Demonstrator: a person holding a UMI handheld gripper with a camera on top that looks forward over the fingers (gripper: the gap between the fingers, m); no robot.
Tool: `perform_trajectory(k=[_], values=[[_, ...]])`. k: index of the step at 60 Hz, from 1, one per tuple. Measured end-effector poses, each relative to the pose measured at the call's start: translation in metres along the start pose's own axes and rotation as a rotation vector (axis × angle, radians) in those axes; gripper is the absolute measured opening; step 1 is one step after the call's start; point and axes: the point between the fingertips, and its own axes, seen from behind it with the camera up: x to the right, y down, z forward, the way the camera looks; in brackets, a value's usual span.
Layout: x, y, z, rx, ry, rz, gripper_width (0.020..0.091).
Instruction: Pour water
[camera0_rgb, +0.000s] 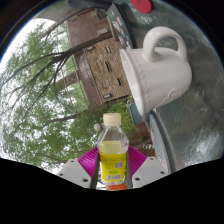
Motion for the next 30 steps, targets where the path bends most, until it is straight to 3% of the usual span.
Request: perform_trajectory(k=[8, 20, 30], values=[[-0.008, -0.021, -0.018, 0.026, -0.089, 0.241, 0.0413], [-0.016, -0.015, -0.019, 0.038, -0.095, 0.303, 0.0415], [-0.047, 0.022, -0.043, -0.045, -0.066, 0.002, 0.0414]])
